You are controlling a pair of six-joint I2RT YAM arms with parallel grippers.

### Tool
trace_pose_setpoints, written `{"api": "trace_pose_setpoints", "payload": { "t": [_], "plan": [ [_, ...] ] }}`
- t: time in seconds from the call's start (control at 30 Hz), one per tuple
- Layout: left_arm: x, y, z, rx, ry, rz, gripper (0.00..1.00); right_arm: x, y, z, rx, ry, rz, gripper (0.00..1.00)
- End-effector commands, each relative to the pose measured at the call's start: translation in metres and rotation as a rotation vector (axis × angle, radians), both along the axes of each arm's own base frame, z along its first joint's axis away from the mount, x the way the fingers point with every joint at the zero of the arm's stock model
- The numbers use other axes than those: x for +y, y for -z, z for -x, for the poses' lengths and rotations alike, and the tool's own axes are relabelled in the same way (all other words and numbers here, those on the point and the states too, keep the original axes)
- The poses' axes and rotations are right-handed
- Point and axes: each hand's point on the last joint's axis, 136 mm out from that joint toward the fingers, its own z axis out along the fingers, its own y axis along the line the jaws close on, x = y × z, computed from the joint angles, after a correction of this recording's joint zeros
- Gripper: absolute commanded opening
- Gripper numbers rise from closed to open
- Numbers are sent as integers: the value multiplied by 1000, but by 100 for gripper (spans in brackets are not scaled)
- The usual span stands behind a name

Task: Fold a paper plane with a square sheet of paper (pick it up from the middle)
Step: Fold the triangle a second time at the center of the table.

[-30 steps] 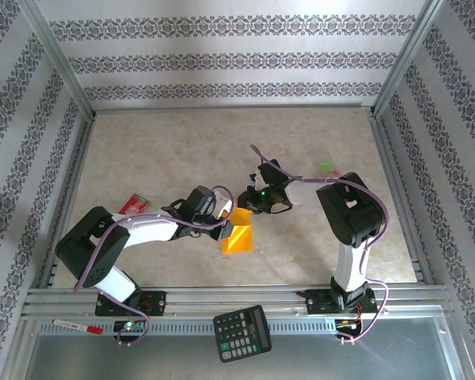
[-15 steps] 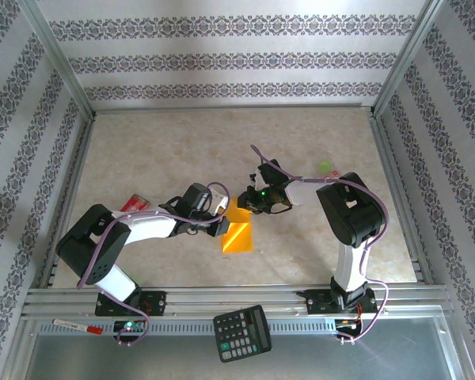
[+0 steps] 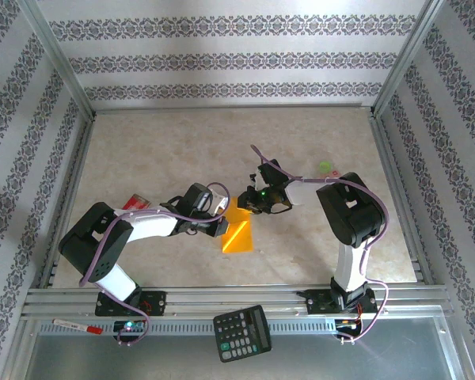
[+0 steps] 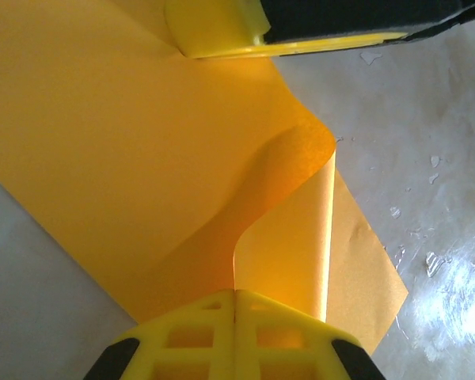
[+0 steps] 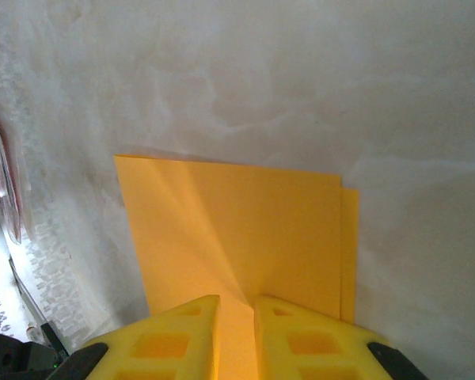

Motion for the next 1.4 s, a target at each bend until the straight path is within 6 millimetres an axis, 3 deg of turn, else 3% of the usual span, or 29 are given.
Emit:
{"api": "trace_pose_setpoints", "payload": {
  "t": [0.0,0.67,1.37],
  "plan": [
    [6,2,-6,-6,-5,-29,0,-8,20,12,50,-11,41,20],
    [7,12,-7,25,-1,-55,1,-7,22,14,58,-12,45,19],
    [5,9,0,46,-7,-9,2,-6,21,14,56,-13,41,19]
  ]
}}
